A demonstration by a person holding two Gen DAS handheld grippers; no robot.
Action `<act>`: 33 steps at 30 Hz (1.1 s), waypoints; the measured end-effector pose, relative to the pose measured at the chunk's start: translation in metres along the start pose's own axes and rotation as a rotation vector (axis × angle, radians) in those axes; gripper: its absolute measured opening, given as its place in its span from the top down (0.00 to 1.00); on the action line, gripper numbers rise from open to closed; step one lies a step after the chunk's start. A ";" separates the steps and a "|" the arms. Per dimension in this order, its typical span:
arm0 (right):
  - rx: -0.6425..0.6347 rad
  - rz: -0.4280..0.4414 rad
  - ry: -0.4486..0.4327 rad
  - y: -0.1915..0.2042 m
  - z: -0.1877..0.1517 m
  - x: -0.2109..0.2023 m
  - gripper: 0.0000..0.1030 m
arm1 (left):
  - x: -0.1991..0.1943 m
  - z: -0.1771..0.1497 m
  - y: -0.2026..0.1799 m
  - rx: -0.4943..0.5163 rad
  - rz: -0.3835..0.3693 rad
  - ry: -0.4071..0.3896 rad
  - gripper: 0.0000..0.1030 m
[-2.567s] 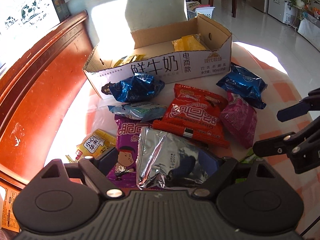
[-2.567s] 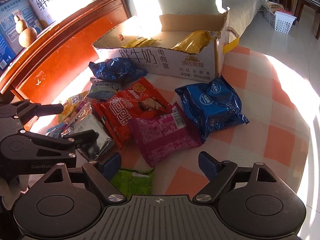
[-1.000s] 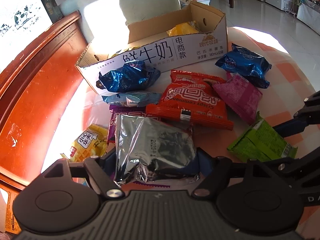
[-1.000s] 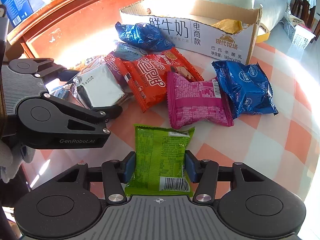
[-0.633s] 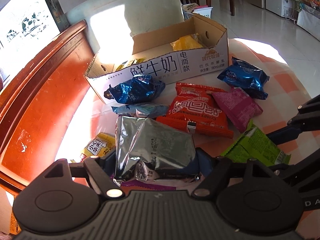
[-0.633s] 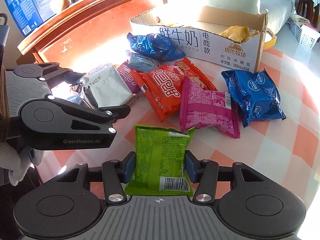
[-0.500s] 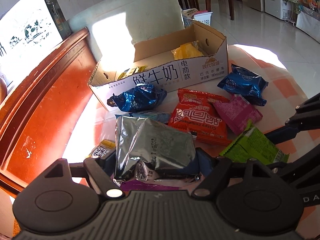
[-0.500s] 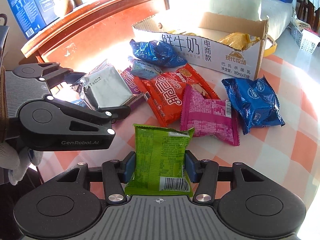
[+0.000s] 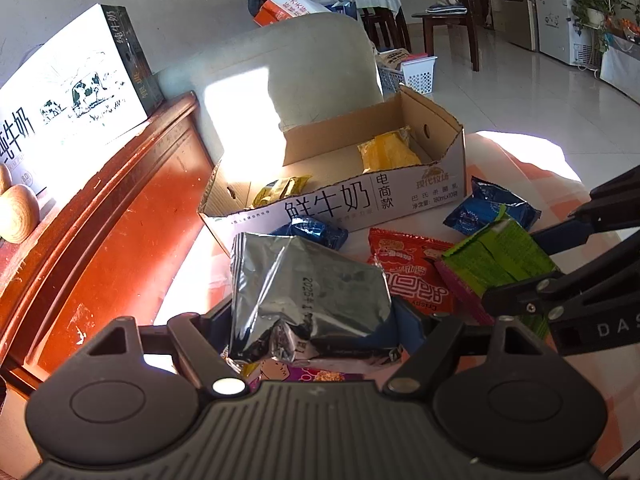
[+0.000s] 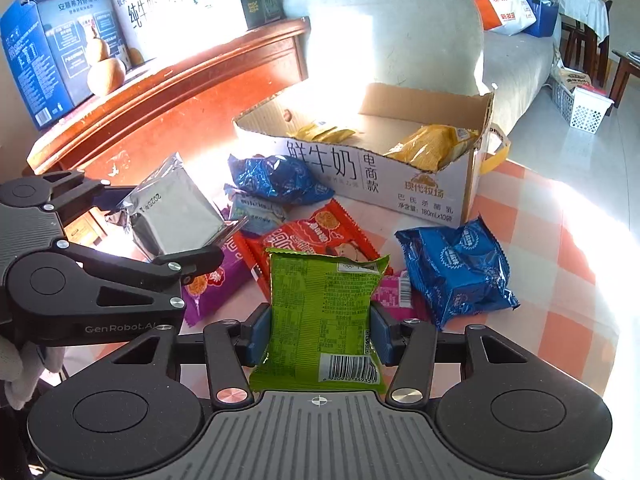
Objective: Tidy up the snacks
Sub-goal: 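Lift green and silver bags and carry them over the box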
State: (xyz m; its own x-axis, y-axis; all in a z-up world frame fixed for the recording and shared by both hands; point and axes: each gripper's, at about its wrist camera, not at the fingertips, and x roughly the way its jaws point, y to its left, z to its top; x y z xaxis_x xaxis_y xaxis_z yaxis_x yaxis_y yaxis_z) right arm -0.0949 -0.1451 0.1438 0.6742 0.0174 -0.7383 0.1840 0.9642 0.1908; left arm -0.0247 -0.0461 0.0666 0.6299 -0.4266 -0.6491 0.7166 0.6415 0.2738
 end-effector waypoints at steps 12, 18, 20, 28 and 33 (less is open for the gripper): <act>0.004 -0.013 -0.072 -0.006 0.021 -0.010 0.51 | -0.009 0.023 0.001 -0.019 0.010 -0.071 0.24; 0.017 -0.028 -0.114 -0.010 0.035 -0.016 0.51 | -0.007 0.036 0.005 -0.042 0.022 -0.093 0.24; 0.017 -0.031 -0.136 -0.011 0.042 -0.019 0.51 | -0.006 0.041 0.007 -0.052 0.025 -0.099 0.24; 0.038 -0.053 -0.194 -0.020 0.075 -0.017 0.51 | 0.004 0.068 0.018 -0.082 0.061 -0.138 0.24; 0.095 -0.047 -0.191 -0.031 0.089 -0.008 0.51 | 0.017 0.084 0.024 -0.102 0.085 -0.160 0.24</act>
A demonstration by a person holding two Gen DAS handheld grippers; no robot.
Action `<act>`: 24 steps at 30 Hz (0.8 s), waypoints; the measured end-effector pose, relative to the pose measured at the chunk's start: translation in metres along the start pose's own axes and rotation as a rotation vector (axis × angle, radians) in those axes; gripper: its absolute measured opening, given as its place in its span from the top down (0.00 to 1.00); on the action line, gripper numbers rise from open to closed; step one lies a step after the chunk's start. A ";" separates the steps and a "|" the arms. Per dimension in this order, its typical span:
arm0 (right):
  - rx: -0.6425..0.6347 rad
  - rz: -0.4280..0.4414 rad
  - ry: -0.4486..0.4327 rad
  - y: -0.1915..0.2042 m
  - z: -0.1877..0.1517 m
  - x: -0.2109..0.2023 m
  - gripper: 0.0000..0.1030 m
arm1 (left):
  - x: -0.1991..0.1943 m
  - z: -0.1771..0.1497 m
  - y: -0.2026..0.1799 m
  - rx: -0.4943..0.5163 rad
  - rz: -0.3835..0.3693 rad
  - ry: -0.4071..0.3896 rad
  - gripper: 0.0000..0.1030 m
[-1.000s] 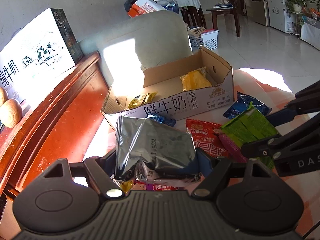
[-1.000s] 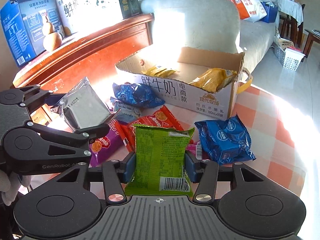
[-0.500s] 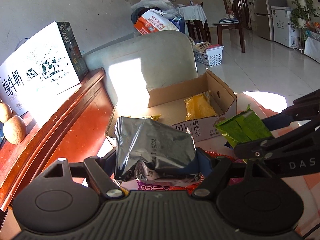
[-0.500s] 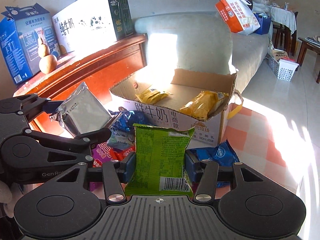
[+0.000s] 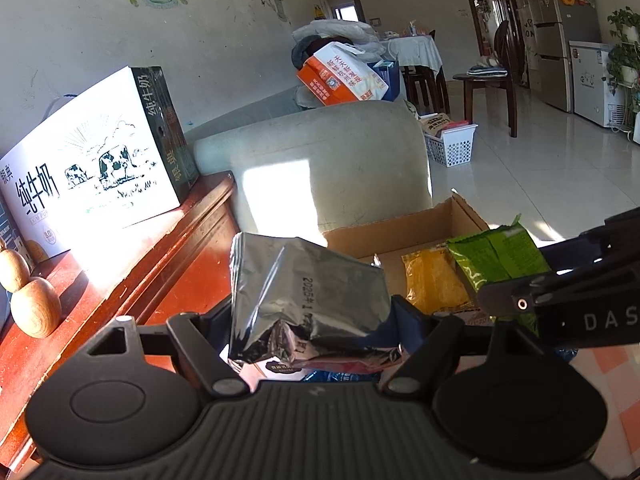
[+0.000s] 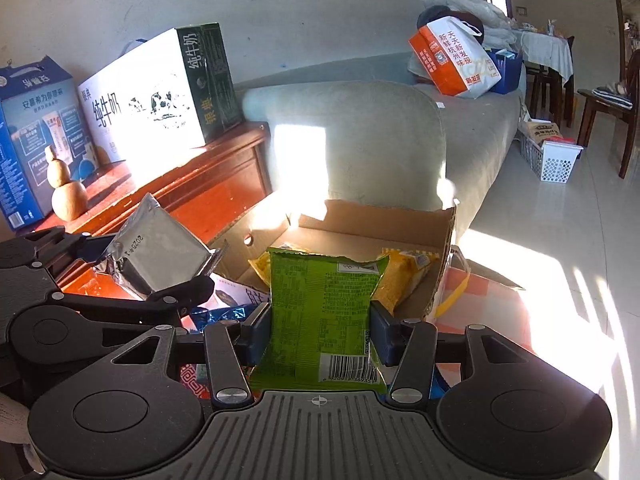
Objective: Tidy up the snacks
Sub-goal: 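Lift green and silver bags and carry them over the box, then open both grippers to drop green and silver bags into the box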
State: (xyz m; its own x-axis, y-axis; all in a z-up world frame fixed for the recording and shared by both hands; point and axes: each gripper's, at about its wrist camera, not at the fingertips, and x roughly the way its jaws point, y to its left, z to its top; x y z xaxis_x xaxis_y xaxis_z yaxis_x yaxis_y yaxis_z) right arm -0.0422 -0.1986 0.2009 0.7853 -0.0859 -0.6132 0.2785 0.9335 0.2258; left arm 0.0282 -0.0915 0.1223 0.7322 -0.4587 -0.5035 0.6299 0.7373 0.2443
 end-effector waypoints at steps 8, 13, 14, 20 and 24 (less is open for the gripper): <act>0.051 -0.005 -0.034 -0.011 0.017 0.013 0.51 | 0.029 0.015 0.005 -0.035 0.008 0.003 0.24; 0.089 0.004 -0.044 -0.021 0.029 0.025 0.51 | 0.049 0.022 0.009 -0.075 -0.006 0.021 0.24; 0.095 0.007 -0.047 -0.023 0.031 0.028 0.51 | 0.052 0.023 0.009 -0.077 -0.007 0.022 0.24; 0.125 -0.001 -0.045 -0.032 0.041 0.044 0.51 | 0.073 0.029 0.010 -0.092 -0.027 0.030 0.24; 0.133 -0.017 -0.033 -0.034 0.044 0.056 0.51 | 0.089 0.031 0.014 -0.103 -0.023 0.052 0.24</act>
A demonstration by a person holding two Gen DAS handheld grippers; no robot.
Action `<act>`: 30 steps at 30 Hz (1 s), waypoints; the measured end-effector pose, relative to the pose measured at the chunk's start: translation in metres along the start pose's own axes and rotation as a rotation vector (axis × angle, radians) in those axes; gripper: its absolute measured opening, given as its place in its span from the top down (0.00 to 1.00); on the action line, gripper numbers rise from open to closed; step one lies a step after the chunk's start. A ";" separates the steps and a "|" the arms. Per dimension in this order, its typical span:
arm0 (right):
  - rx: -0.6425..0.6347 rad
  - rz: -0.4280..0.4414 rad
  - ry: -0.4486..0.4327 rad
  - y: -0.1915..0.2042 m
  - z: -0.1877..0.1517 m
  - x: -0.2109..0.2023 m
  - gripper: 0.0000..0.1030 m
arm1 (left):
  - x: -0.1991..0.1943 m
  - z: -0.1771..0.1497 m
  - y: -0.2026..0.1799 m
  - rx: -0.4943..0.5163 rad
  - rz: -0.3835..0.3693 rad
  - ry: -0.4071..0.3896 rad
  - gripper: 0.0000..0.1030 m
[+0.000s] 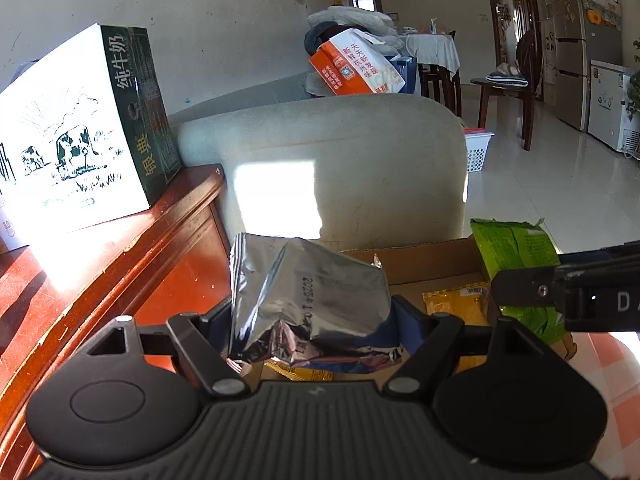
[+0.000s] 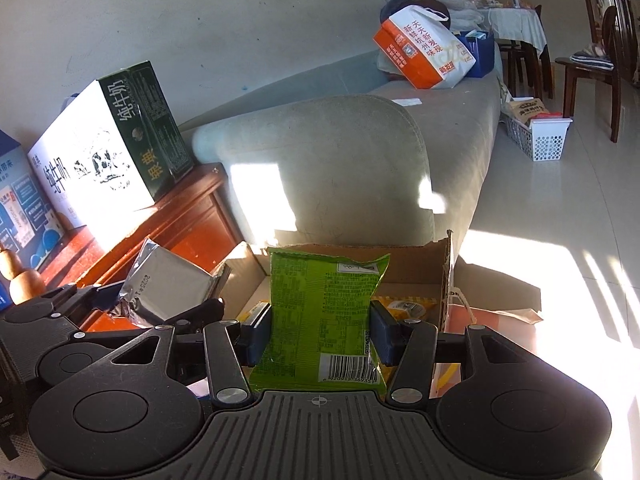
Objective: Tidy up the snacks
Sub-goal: 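Open both grippers to drop green and silver bags into the box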
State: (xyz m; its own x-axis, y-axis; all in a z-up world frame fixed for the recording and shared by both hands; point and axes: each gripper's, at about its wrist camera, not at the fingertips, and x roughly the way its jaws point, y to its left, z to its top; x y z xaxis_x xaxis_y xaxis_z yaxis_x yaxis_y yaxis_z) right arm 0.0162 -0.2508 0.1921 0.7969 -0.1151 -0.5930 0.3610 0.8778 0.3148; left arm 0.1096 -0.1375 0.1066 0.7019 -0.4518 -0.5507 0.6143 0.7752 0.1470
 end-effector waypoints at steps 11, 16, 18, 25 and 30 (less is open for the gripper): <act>0.111 -0.042 0.016 -0.009 0.003 0.038 0.44 | 0.034 0.002 0.006 -0.054 -0.004 0.052 0.11; 0.166 -0.027 0.032 -0.012 0.001 0.036 0.35 | 0.027 0.006 0.016 -0.109 -0.023 0.050 0.10; 0.153 -0.024 0.030 -0.010 0.000 0.032 0.34 | 0.022 0.006 0.019 -0.108 -0.022 0.049 0.10; 0.086 -0.001 0.051 -0.004 -0.005 0.020 0.30 | 0.008 -0.002 0.027 -0.103 -0.025 0.096 0.09; 0.005 0.009 0.079 0.003 -0.013 0.011 0.27 | -0.006 -0.011 0.025 -0.064 -0.021 0.108 0.09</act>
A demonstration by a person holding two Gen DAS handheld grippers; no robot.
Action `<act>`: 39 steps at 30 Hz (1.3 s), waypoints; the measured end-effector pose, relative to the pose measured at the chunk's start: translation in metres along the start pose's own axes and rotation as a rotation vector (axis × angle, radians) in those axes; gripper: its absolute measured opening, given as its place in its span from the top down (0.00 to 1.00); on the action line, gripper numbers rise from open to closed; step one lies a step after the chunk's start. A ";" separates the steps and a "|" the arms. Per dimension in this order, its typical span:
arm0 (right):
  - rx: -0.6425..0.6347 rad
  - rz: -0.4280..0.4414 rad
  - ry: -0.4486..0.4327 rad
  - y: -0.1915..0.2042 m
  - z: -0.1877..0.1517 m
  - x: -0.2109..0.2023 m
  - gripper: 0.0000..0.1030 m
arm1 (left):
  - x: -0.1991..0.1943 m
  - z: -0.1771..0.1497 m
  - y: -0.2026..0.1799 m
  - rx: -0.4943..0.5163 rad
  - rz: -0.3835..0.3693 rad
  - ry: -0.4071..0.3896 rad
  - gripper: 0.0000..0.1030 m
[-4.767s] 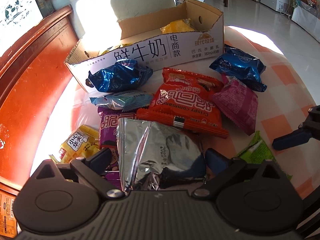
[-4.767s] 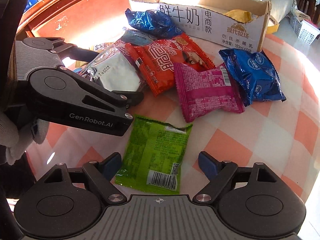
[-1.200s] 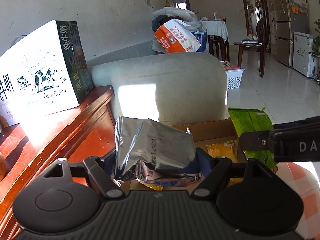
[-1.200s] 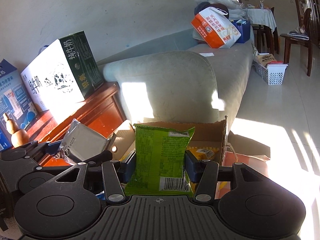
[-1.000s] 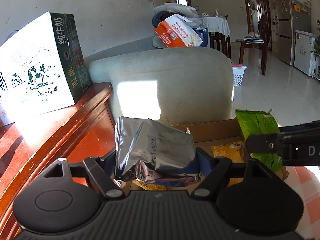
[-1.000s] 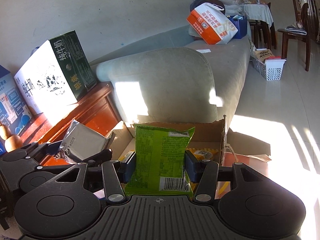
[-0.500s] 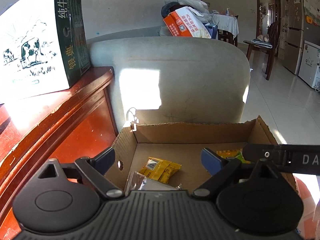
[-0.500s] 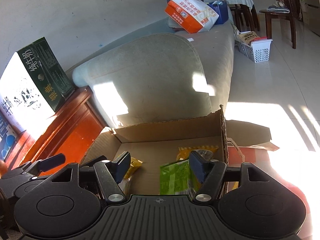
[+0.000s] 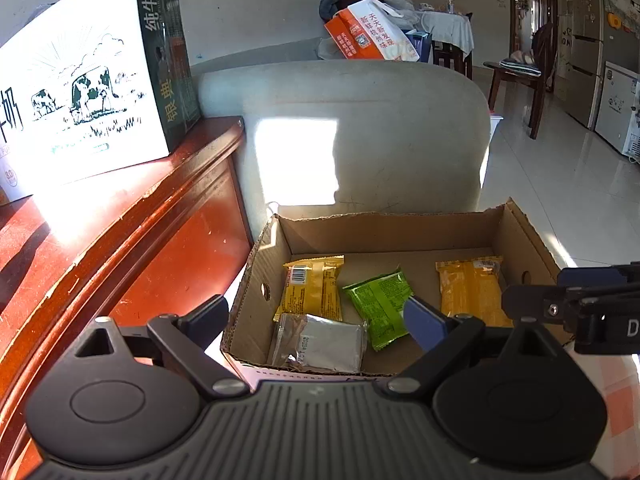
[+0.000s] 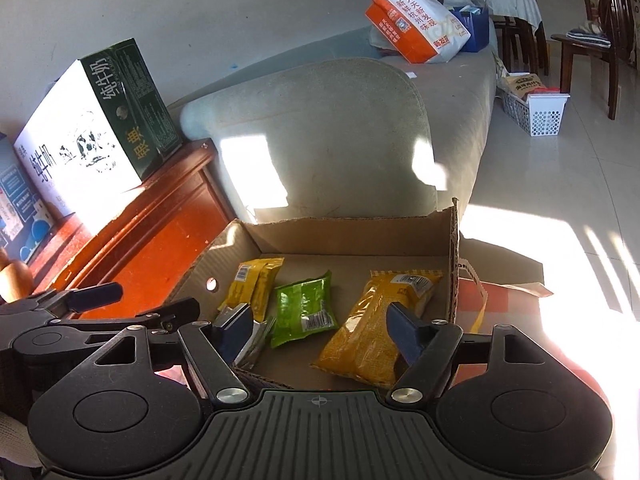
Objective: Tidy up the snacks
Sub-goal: 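Open both grippers to drop green and silver bags into the box, then move both tools back toward the remaining snack bags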
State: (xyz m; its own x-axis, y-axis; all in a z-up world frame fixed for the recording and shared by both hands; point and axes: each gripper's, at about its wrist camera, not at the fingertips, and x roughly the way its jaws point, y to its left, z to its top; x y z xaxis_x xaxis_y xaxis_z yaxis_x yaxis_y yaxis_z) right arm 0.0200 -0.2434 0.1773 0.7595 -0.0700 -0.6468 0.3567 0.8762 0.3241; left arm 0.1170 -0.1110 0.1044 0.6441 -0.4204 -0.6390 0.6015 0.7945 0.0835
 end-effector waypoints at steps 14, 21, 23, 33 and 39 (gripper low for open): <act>-0.039 0.020 0.071 -0.003 -0.023 -0.021 0.25 | -0.034 -0.041 0.007 0.073 -0.001 0.054 0.07; -0.040 -0.006 0.092 -0.006 -0.039 -0.030 0.25 | -0.046 -0.068 0.018 0.071 0.032 0.096 0.07; -0.028 -0.015 0.094 -0.010 -0.042 -0.033 0.25 | -0.051 -0.076 0.021 0.064 0.038 0.106 0.07; 0.041 -0.045 0.114 -0.026 -0.064 -0.050 0.24 | -0.062 -0.116 0.031 0.060 0.070 0.181 0.07; 0.068 -0.054 0.128 -0.029 -0.079 -0.058 0.24 | -0.067 -0.139 0.040 0.034 0.113 0.231 0.07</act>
State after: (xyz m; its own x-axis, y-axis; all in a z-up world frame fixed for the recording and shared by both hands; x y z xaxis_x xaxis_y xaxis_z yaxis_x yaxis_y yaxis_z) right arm -0.0769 -0.2269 0.1507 0.6639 -0.0508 -0.7461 0.4349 0.8379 0.3298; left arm 0.0324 0.0100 0.0448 0.5854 -0.2154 -0.7816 0.5497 0.8141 0.1874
